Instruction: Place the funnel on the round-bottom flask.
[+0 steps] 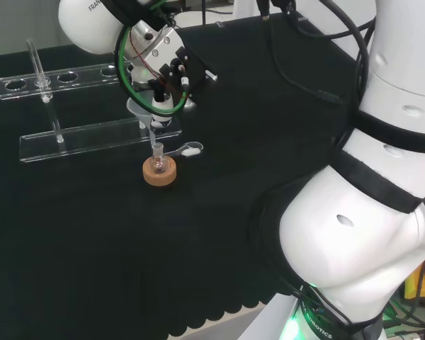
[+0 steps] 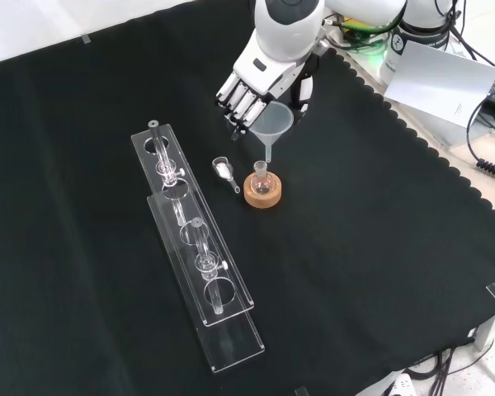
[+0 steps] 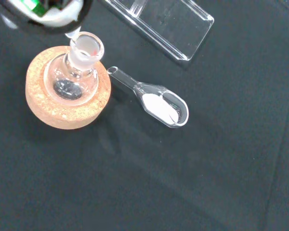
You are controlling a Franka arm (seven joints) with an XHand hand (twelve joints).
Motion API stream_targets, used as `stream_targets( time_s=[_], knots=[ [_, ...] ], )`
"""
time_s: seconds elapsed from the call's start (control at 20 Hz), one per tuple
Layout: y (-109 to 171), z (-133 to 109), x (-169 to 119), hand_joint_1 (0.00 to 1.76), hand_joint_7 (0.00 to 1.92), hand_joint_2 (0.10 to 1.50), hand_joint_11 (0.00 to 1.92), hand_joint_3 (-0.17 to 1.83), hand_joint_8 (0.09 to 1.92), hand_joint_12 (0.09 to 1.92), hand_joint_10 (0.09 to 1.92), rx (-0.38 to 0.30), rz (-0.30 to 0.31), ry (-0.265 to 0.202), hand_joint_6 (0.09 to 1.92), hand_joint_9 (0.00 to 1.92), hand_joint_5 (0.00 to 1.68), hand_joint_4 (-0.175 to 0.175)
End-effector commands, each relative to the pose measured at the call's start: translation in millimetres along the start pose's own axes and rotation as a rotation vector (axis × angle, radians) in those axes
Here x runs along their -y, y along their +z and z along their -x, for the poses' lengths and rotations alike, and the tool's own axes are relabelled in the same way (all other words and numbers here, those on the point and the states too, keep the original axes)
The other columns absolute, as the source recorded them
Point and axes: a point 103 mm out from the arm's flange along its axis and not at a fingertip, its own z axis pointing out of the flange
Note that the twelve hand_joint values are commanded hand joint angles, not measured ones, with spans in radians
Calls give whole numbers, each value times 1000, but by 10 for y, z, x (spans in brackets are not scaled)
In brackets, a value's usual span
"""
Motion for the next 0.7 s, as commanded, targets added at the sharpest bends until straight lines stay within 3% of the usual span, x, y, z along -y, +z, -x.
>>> stream_targets(
  time_s=[0.05,0.25,0.7],
  knots=[
    [15,-16,-35,797,343,669,243,515,772,1352,638,2,3,-2,219,588,488,-52],
    [50,4,-66,797,343,669,243,515,772,1352,638,-16,12,-18,224,587,487,-52],
    [143,68,-131,797,343,669,245,517,772,1351,639,0,-8,-3,237,586,483,-52]
  ],
)
